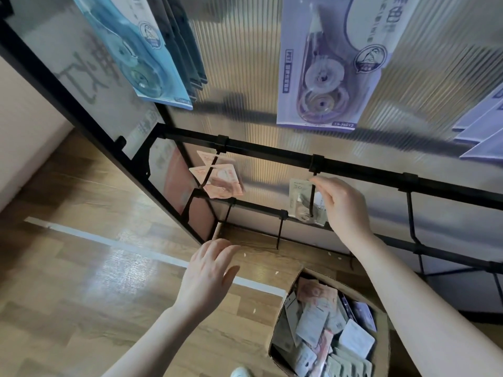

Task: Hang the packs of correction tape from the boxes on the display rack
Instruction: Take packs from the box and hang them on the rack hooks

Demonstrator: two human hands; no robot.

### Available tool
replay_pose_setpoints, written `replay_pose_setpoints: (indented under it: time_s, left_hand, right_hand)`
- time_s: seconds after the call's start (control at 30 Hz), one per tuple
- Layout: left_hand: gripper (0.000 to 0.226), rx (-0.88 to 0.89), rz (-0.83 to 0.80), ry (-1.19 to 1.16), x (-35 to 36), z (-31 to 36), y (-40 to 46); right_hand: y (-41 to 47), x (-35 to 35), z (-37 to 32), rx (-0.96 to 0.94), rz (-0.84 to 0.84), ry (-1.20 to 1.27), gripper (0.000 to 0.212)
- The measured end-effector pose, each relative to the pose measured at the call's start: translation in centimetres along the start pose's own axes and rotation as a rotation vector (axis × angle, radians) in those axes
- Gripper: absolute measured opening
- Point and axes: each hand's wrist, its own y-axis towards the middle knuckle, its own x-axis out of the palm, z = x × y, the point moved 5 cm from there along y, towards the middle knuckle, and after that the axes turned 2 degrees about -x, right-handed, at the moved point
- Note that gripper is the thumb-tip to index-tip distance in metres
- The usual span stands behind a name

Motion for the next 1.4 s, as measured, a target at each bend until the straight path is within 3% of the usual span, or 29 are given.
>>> replay_pose_setpoints:
  time_s: [0.4,0.63,0.87,1.13,1.4]
  left_hand:
    - [0.042,0.027,-0.002,0.022,-0.1,2.1,0.8]
    - [0.046,0.082,-0.006,0.034,0.0,5.3,0.0]
    - [0.046,0.074,-0.042,0.026,2.1,9.4,-2.6]
    - [0.047,-0.039,-0.181,0.038,12.4,13.4,-7.5]
    - [0.045,-0.1,-0.345,0.025,24.5,13.5,-11.5]
  right_hand:
    - [-1.1,-1.2,1.0,0.084,0.052,-0.126,0.039]
    - [-8.1,-3.4,2.2,0.188,0.024,-0.145,0.042]
    - [-16.9,-3.9,6.0,0.327,-0.127,-0.179,0.042]
    - [-28.7,-3.3,13.9,0.42,-0.291,-0.286,0.039]
    - [-38.9,1.8,21.0,0.529,-0.483,-0.331,0.036]
